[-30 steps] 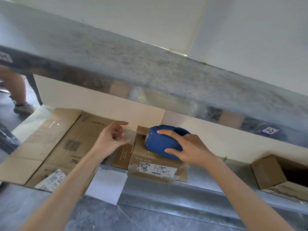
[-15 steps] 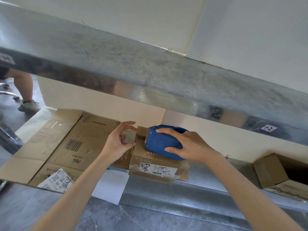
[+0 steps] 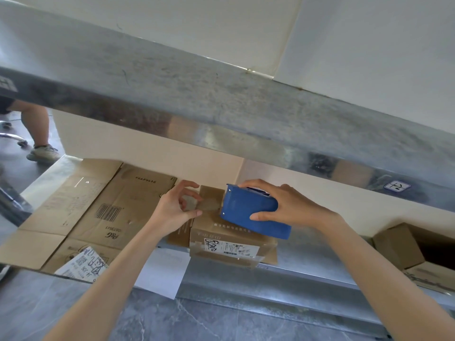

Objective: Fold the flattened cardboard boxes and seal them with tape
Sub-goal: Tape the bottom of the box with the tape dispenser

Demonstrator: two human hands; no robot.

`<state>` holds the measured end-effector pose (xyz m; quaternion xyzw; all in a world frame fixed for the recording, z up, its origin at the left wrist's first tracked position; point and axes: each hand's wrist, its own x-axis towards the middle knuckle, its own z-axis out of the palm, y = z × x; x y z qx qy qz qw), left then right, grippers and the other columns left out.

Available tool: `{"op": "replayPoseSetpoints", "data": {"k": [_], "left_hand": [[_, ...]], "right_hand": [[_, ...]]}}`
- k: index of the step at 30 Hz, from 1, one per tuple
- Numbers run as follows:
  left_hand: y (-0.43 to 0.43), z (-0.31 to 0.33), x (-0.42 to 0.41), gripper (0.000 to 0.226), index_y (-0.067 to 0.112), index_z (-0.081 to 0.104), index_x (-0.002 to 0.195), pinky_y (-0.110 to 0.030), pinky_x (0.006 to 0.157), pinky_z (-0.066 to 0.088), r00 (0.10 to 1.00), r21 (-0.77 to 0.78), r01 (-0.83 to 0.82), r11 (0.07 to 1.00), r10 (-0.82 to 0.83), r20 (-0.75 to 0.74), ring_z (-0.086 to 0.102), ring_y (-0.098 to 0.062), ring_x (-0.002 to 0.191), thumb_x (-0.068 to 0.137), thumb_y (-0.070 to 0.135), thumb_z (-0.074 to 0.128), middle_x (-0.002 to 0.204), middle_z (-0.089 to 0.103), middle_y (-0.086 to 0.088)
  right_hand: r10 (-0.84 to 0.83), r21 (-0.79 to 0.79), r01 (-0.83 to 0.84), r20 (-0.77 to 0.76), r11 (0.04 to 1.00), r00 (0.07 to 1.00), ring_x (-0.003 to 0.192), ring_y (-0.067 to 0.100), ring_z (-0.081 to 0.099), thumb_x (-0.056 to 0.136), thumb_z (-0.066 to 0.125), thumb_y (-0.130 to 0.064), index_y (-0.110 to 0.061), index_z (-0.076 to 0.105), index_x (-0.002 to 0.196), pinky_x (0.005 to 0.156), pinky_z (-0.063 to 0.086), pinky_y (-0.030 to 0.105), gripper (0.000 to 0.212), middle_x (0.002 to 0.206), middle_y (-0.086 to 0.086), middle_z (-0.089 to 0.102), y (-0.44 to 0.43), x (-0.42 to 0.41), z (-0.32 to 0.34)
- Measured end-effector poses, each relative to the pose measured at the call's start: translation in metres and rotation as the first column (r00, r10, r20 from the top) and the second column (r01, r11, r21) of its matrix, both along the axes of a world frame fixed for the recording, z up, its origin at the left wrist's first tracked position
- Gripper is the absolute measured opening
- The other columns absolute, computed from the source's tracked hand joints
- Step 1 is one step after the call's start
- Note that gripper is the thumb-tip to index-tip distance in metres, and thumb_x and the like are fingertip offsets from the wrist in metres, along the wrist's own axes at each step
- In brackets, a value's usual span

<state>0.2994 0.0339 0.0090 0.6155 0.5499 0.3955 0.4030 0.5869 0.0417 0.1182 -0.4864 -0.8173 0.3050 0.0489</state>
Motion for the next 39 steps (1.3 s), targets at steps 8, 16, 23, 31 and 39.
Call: {"op": "replayPoseSetpoints", "data": {"k": [8,16,23,31,39], "left_hand": [[0.005,0.004,-0.003,0.057,0.033,0.06,0.11,-0.02,0.068,0.042,1.0,-0.068,0.025,0.997,-0.025,0.003,0.049,0.001,0.058,0.068,0.008,0.089,0.092,0.073,0.016],[0.004,0.009,-0.006,0.054,0.033,0.061,0.109,-0.023,0.069,0.043,0.999,-0.085,0.04,0.996,-0.04,-0.004,0.047,-0.001,0.058,0.069,0.01,0.089,0.094,0.074,0.012],[0.003,0.012,-0.008,0.045,0.029,0.063,0.112,-0.02,0.075,0.048,0.997,-0.139,0.056,0.989,-0.048,0.061,0.062,-0.012,0.073,0.079,0.004,0.08,0.095,0.076,0.011],[0.008,0.013,-0.004,0.037,0.014,0.065,0.11,-0.02,0.07,0.046,0.972,-0.207,-0.025,0.978,0.072,0.223,0.071,-0.015,0.082,0.085,-0.013,0.066,0.087,0.076,-0.009],[0.006,-0.009,0.005,0.03,0.012,0.065,0.107,-0.01,0.059,0.045,0.943,-0.261,-0.16,0.952,0.226,0.245,0.064,0.001,0.063,0.087,-0.009,0.067,0.077,0.069,-0.002]], "right_hand": [[-0.053,-0.071,0.046,-0.096,0.996,0.994,0.108,-0.013,0.056,0.086,0.075,-0.041,-0.058,0.059,0.123,0.084,0.047,0.009,0.044,0.122,-0.04,0.057,0.001,-0.001,0.005],[-0.058,-0.121,0.049,-0.071,0.991,0.996,0.097,-0.018,0.057,0.075,0.082,-0.051,-0.061,0.062,0.114,0.069,0.042,0.002,0.045,0.113,-0.048,0.056,0.009,-0.01,0.014],[-0.059,-0.129,0.054,-0.033,0.99,0.998,0.093,-0.016,0.058,0.076,0.083,-0.046,-0.06,0.063,0.113,0.066,0.043,0.004,0.044,0.11,-0.045,0.057,0.018,-0.014,0.006],[-0.048,-0.166,0.041,-0.038,0.985,0.998,0.092,-0.018,0.058,0.077,0.081,-0.048,-0.062,0.062,0.111,0.064,0.043,0.003,0.041,0.107,-0.051,0.053,0.022,-0.012,0.002],[-0.048,-0.184,0.04,-0.041,0.982,0.998,0.089,-0.019,0.057,0.078,0.08,-0.049,-0.062,0.062,0.112,0.06,0.042,0.003,0.04,0.104,-0.053,0.052,0.024,-0.01,0.001]]}}
